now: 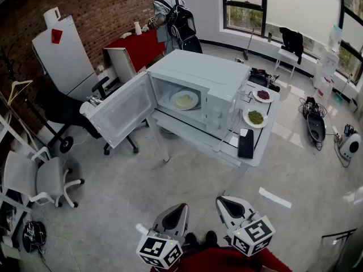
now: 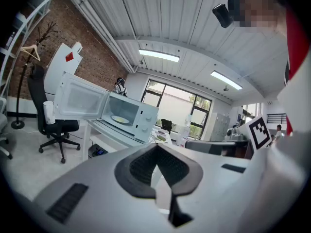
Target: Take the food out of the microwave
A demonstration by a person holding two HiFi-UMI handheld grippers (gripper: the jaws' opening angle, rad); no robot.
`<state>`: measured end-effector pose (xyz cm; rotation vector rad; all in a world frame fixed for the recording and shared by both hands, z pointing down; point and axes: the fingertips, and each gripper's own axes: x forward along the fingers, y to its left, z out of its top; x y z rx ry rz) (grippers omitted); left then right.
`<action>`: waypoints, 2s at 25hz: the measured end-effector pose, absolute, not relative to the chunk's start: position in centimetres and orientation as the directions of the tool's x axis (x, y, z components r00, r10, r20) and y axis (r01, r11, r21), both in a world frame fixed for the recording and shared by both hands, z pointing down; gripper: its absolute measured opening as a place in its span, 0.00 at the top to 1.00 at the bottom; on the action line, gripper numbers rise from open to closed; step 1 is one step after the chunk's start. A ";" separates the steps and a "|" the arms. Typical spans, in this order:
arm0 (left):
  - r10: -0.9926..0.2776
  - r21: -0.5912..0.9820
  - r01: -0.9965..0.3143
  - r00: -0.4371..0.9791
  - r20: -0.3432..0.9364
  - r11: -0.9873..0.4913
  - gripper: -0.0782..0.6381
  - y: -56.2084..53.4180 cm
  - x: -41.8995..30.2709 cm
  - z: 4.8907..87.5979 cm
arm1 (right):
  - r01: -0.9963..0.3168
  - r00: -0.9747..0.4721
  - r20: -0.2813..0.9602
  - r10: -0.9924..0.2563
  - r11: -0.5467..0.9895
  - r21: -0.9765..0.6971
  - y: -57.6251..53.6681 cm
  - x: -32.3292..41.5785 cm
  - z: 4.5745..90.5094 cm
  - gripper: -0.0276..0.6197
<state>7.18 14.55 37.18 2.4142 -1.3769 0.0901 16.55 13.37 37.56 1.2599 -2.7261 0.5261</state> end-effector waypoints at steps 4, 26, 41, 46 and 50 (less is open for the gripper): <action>-0.816 0.273 -0.841 0.529 0.232 -0.467 0.88 14.3 7.3 37.2 | -0.754 -0.654 0.224 -0.723 0.599 -0.268 13.1 16.5 37.6 0.94; -0.847 0.274 -0.866 0.480 0.228 -0.417 0.88 13.2 8.3 37.0 | -0.690 -0.721 0.206 -0.662 0.659 -0.298 13.4 17.2 37.6 0.94; -0.873 0.234 -0.896 0.430 0.233 -0.378 0.88 11.3 8.3 35.8 | -0.655 -0.752 0.194 -0.629 0.682 -0.326 11.8 17.7 37.0 0.94; -0.874 0.239 -0.896 0.427 0.232 -0.375 0.88 9.5 7.7 35.9 | -0.659 -0.750 0.207 -0.629 0.680 -0.321 10.1 17.0 37.2 0.94; -0.874 0.254 -0.894 0.428 0.231 -0.370 0.88 7.7 6.9 36.1 | -0.663 -0.746 0.212 -0.631 0.679 -0.314 8.3 16.2 37.0 0.94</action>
